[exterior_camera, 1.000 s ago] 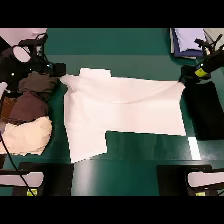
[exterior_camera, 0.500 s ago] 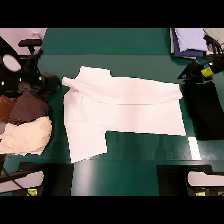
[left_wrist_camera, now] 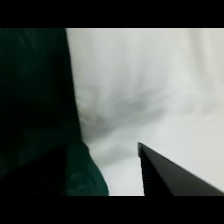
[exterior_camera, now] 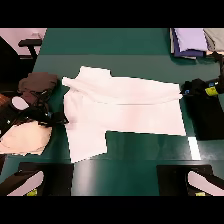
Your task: Fold the shirts.
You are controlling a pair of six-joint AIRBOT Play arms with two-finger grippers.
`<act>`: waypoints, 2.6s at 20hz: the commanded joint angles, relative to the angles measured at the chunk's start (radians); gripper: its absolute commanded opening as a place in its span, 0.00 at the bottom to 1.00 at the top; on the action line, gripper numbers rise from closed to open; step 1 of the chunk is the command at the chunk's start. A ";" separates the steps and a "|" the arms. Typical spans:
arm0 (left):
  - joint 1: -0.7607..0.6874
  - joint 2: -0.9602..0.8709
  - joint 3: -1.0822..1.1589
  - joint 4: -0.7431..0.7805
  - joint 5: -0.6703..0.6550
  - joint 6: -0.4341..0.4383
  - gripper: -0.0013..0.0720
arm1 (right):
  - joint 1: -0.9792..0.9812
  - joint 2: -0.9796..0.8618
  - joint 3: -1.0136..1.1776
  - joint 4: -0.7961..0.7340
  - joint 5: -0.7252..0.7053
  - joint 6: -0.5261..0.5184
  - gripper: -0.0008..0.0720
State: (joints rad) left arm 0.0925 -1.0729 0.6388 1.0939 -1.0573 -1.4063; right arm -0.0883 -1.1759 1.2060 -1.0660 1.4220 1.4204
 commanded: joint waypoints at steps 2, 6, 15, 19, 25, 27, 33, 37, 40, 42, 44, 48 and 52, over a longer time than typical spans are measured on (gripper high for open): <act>0.000 0.003 -0.064 -0.089 0.055 0.039 0.73 | -0.002 0.031 -0.037 0.002 -0.006 -0.002 0.53; 0.000 0.001 -0.064 -0.141 0.060 0.054 0.55 | -0.002 0.031 -0.037 0.002 -0.008 -0.002 0.53; 0.000 0.081 -0.023 -0.116 0.039 0.053 0.05 | -0.201 0.096 -0.254 -0.108 0.076 -0.016 0.53; 0.000 0.109 -0.018 -0.122 0.043 0.053 0.05 | -0.467 0.124 -0.535 -0.125 0.054 -0.016 0.55; 0.000 0.109 -0.018 -0.133 0.045 0.053 0.05 | -0.550 0.050 -0.707 0.054 -0.105 -0.075 0.54; 0.000 0.109 -0.018 -0.134 0.046 0.053 0.05 | -0.521 0.016 -0.704 0.130 -0.156 -0.095 0.54; 0.000 0.109 -0.018 -0.137 0.031 0.050 0.05 | -0.327 -0.014 -0.608 0.147 -0.280 -0.103 0.08; 0.000 0.116 0.024 -0.135 -0.037 0.048 0.05 | -0.226 0.046 -0.467 0.145 -0.262 -0.113 0.03; 0.001 0.224 0.184 -0.122 -0.039 0.014 0.05 | -0.205 0.168 -0.298 0.146 -0.236 -0.113 0.03; 0.001 0.304 0.362 -0.110 -0.055 -0.008 0.05 | -0.206 0.249 -0.153 0.146 -0.227 -0.113 0.03; 0.001 0.357 0.578 -0.109 -0.058 -0.008 0.05 | -0.212 0.323 0.000 0.147 -0.225 -0.113 0.03; 0.001 0.379 1.032 -0.095 -0.061 -0.010 0.05 | -0.212 0.413 0.303 0.145 -0.216 -0.113 0.03; 0.001 0.379 1.357 -0.063 -0.033 -0.063 0.05 | -0.212 0.435 0.572 0.040 -0.144 -0.091 0.03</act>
State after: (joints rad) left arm 0.0929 -0.7010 1.7657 1.0042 -1.1122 -1.4391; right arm -0.3000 -0.7658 1.5890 -0.9470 1.2282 1.3079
